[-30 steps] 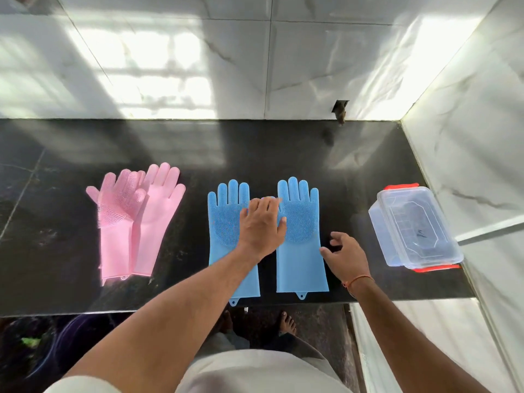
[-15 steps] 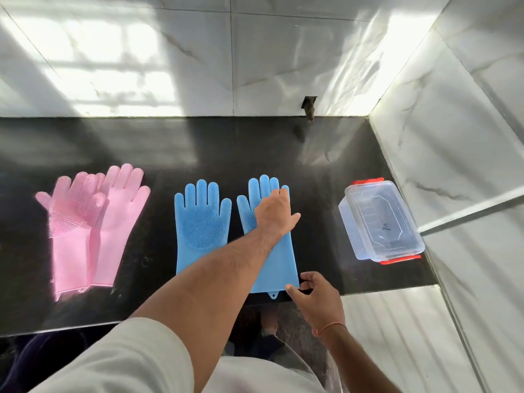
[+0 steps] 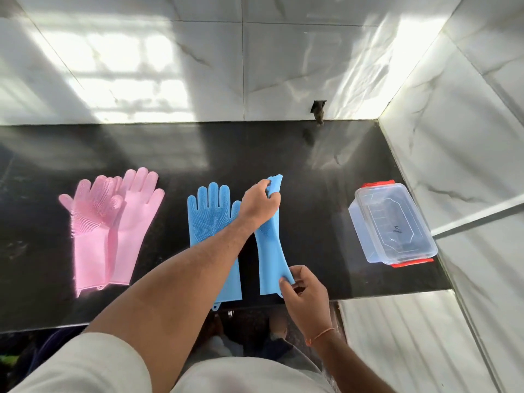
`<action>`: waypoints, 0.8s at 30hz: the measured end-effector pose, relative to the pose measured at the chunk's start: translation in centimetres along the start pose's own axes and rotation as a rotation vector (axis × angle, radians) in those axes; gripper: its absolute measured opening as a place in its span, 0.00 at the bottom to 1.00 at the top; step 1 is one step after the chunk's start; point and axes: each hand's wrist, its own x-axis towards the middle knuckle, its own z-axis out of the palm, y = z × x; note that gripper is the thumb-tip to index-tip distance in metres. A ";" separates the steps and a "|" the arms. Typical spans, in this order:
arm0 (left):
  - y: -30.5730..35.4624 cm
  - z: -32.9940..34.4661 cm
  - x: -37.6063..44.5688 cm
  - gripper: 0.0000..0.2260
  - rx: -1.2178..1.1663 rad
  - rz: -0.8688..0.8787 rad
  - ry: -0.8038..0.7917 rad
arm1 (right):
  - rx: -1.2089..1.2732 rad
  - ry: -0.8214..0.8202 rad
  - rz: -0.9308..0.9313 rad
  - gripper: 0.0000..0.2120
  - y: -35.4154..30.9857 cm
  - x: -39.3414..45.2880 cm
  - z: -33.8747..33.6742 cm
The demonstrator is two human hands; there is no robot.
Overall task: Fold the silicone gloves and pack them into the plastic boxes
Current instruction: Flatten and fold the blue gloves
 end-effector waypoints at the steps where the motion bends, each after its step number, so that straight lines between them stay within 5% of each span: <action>1: -0.6 -1.1 0.1 0.15 -0.057 -0.011 0.005 | -0.006 -0.001 -0.053 0.04 -0.4 -0.1 0.4; 14: -12.1 -12.4 -1.5 0.08 -0.560 -0.282 0.183 | -0.361 -0.163 -0.709 0.10 -6.1 -1.8 7.8; 24: -14.6 -13.6 -2.1 0.12 -0.705 -0.348 0.155 | -0.495 -0.250 -0.865 0.13 -6.0 -2.5 10.7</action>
